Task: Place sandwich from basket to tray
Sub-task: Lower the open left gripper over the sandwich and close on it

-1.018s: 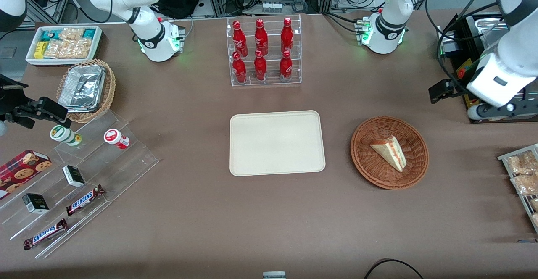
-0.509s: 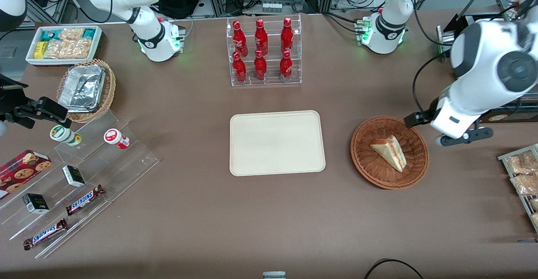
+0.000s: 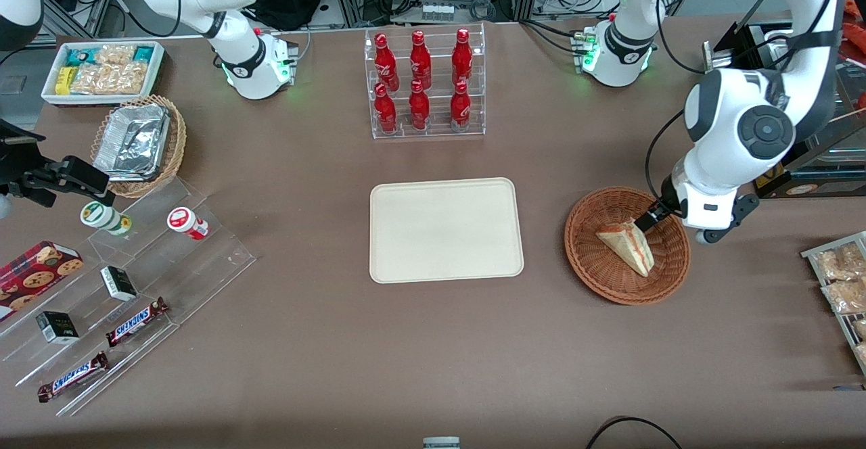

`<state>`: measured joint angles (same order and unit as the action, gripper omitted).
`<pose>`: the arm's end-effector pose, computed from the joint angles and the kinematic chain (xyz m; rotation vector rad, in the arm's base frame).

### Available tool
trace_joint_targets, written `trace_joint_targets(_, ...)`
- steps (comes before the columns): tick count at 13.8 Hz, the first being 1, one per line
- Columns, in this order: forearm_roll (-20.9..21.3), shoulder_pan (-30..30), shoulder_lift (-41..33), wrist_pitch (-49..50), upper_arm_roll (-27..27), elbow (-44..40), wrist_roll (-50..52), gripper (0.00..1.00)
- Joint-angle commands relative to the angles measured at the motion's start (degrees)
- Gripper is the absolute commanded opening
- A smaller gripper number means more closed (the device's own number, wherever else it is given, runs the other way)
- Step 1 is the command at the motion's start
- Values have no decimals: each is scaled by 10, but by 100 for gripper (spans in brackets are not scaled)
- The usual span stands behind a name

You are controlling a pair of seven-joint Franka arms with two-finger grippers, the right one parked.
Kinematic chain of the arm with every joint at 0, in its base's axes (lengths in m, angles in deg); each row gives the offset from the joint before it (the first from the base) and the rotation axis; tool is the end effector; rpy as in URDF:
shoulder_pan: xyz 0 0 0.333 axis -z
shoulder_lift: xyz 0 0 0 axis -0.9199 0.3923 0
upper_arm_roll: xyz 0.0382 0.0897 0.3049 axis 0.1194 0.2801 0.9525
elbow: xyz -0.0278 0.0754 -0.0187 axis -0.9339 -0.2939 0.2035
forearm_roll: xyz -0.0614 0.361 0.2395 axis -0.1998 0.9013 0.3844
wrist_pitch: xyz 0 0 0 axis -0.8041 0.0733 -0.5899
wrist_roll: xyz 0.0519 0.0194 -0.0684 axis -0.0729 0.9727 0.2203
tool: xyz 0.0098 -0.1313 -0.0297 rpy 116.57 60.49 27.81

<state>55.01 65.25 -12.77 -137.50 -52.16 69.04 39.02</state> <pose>0.5768 -0.0840 0.3107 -2.9211 -1.0439 0.0438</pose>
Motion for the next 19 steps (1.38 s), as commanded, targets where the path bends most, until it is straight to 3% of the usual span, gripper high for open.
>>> trace_joint_targets(1, 3, 5, 20, -59, -3, 25, 34, 100)
trace_joint_targets(5, 4, 6, 73, -137, -3, 38, 33, 100)
trace_joint_targets(9, 5, 6, 99, -150, -4, 39, 32, 100)
trace_joint_targets(10, 5, 7, 102, -154, -3, 38, 32, 90)
trace_joint_targets(12, 5, 6, 103, -155, -4, 36, 32, 23)
trace_joint_targets(13, 5, 5, 103, -155, -4, 34, 30, 11)
trace_joint_targets(16, 5, 7, 91, -128, -3, 7, 28, 8)
trace_joint_targets(19, 3, 9, 73, -3, -26, -83, 34, 9)
